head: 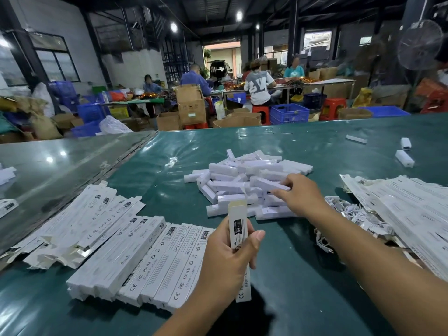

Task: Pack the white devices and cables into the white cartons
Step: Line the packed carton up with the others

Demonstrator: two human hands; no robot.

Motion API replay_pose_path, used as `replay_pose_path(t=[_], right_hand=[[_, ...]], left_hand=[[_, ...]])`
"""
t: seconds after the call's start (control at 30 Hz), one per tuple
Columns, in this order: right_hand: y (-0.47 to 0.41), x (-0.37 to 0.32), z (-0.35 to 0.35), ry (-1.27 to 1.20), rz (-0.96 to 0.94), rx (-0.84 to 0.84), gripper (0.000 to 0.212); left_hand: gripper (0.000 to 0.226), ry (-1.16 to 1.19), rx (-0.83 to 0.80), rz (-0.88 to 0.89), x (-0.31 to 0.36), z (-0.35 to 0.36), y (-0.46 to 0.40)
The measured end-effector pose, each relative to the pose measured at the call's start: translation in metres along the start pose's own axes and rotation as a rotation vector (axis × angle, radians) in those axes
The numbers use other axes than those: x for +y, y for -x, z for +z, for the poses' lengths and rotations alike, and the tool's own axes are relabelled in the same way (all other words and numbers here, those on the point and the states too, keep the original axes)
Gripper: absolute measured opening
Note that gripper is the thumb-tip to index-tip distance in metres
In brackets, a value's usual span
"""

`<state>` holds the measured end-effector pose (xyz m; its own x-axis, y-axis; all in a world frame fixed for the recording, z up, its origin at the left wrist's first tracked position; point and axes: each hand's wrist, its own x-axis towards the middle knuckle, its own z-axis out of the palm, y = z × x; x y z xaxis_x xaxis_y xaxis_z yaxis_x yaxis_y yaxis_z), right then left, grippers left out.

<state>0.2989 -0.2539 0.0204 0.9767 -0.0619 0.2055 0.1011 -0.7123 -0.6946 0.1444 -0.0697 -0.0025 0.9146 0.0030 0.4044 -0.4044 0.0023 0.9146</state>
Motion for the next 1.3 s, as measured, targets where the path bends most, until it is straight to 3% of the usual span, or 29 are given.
replay_pose_path(t=[0.13, 0.23, 0.37, 0.77, 0.87, 0.93, 1.03, 1.1, 1.3], right_hand=[[0.056, -0.010, -0.020, -0.986, 0.237, -0.271, 0.019], [0.090, -0.004, -0.023, -1.181, 0.179, -0.457, 0.027], [0.104, 0.007, -0.017, -1.116, 0.073, -0.533, 0.049], [0.109, 0.006, -0.021, -0.848, -0.025, -0.348, 0.037], [0.112, 0.003, -0.025, -0.686, -0.072, -0.282, 0.012], [0.113, 0.000, -0.028, -0.591, -0.126, -0.216, 0.009], [0.115, -0.008, -0.031, -0.647, -0.136, -0.161, 0.012], [0.117, -0.013, -0.035, -0.733, -0.153, -0.126, 0.022], [0.123, -0.021, -0.065, -0.643, -0.304, 0.018, 0.039]], left_hand=[[0.014, -0.005, 0.031, -0.004, -0.001, 0.001, -0.002], [0.014, -0.013, 0.018, 0.013, -0.003, 0.002, -0.001], [0.028, -0.010, -0.013, 0.038, -0.001, 0.004, 0.000], [0.026, -0.003, -0.015, 0.027, 0.002, 0.003, 0.003], [0.020, -0.020, -0.032, 0.031, 0.002, 0.008, 0.010], [0.021, -0.041, -0.040, 0.040, 0.003, 0.011, 0.014], [0.024, -0.079, -0.002, 0.065, 0.006, 0.013, 0.017], [0.027, -0.150, -0.004, 0.095, 0.009, 0.013, 0.017], [0.036, -0.499, 0.017, 0.240, 0.018, 0.004, 0.012]])
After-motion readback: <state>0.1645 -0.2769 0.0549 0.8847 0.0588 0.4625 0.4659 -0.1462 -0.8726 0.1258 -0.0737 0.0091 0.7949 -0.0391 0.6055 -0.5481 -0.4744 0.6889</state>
